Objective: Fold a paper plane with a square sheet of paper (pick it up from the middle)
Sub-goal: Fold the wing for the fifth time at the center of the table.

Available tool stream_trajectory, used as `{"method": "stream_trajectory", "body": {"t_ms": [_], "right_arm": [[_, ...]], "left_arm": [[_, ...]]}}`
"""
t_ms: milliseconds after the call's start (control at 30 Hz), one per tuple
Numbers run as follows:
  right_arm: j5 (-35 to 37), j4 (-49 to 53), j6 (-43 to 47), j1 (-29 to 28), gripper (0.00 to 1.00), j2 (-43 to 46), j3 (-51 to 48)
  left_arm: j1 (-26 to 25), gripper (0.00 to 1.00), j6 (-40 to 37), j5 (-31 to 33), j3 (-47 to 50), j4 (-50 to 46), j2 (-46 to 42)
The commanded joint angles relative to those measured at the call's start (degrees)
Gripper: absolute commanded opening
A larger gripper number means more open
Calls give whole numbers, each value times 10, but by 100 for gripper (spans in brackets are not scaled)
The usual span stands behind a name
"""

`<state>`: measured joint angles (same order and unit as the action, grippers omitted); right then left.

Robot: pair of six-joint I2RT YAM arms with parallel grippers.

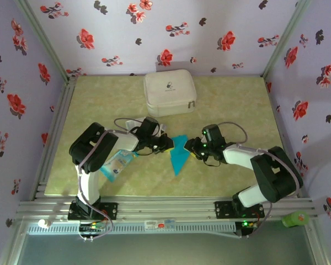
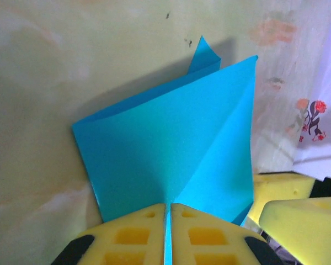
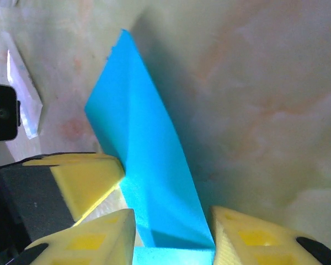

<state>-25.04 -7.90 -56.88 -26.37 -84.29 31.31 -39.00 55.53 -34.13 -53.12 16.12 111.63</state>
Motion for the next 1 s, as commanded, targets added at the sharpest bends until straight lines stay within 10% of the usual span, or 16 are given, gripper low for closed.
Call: {"method": "stream_trajectory", "body": {"t_ms": [0, 967], "right_arm": [[-22, -3, 49, 6, 39, -13, 31], [-163, 201, 303, 53, 22, -180, 214]], "left_arm": [[13, 12, -46, -11, -11, -55, 13], [23, 11, -71, -17, -25, -82, 20]]}}
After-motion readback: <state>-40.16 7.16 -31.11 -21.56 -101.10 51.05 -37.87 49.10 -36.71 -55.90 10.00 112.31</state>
